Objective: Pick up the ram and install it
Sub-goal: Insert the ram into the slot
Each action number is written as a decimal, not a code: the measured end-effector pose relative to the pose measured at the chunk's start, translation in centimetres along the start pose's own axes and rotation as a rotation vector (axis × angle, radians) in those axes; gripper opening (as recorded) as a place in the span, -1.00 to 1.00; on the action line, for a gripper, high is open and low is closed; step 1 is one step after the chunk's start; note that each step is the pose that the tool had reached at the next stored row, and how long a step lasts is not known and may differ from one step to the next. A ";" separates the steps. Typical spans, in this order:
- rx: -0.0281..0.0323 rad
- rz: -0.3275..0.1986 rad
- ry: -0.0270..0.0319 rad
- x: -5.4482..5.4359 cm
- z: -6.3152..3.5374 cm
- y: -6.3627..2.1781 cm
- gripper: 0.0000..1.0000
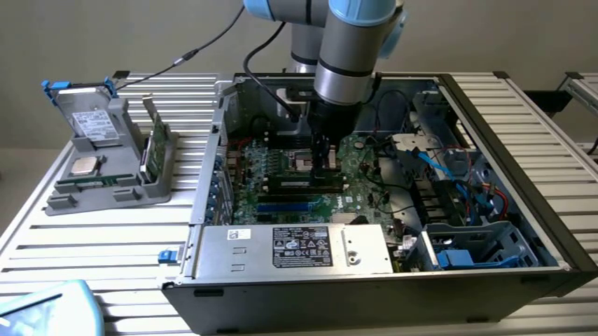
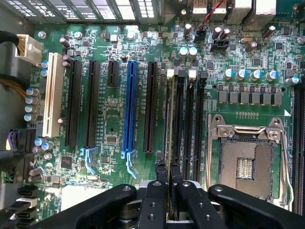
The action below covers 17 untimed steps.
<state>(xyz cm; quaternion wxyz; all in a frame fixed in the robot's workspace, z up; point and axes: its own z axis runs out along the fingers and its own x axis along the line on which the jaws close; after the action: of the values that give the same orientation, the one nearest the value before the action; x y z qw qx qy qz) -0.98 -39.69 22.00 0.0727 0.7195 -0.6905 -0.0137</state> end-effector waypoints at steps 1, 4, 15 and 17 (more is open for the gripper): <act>-0.0001 -0.001 0.0001 0.0 0.00 -0.01 -0.73; -0.0002 -0.003 0.0004 0.0 0.01 -0.07 -0.73; -0.0003 -0.007 0.0008 0.0 0.16 -0.14 -0.73; -0.0003 -0.007 0.0008 0.0 0.22 -0.15 -0.73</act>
<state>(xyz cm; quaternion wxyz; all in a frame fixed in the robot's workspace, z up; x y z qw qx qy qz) -0.86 -39.69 21.77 0.0731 0.7219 -0.6880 -0.0138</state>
